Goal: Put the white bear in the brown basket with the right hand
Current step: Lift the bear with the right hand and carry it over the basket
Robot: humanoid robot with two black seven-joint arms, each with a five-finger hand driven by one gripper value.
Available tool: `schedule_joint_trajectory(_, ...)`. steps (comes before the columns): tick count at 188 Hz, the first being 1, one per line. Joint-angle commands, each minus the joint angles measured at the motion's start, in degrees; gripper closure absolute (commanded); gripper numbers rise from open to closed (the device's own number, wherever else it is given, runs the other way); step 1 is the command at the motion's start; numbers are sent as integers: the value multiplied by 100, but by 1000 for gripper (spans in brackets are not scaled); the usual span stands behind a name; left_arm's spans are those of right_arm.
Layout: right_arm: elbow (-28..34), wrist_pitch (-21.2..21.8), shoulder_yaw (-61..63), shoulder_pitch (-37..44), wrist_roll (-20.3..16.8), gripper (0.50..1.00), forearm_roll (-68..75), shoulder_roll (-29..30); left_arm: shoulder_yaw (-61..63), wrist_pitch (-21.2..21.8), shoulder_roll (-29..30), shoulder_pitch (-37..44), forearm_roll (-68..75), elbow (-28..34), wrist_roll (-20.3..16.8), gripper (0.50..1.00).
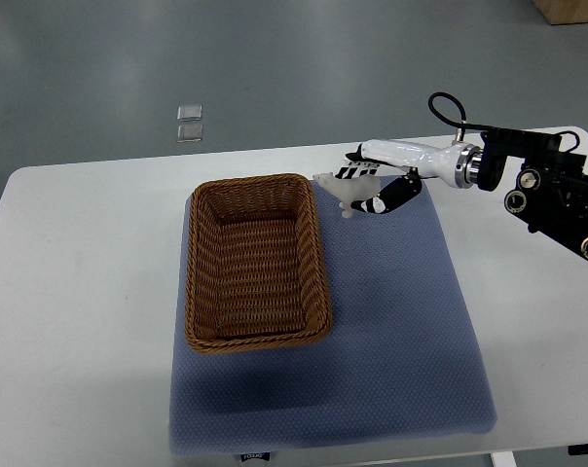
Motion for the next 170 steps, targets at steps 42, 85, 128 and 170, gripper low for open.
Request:
schedule_joint_trajectory(42, -508, -404, -681, 655, 17, 1000, -23, 738, 0, 0, 0, 0, 1, 0, 1, 500)
schedule_joint_trajectory(85, -622, -852, -1085, 840, 17, 1000, -31, 1291, 0, 0, 0, 0, 1, 0, 1, 500)
schedule_joint_trajectory(128, -1026, -1485, -1480, 778, 17, 1000, -40, 1942, 0, 0, 0, 0, 1, 0, 1, 500)
schedule_joint_trajectory(170, -1184, -1749, -1727, 602, 9, 1000, -40, 2065, 0, 0, 0, 0, 1, 0, 1, 500)
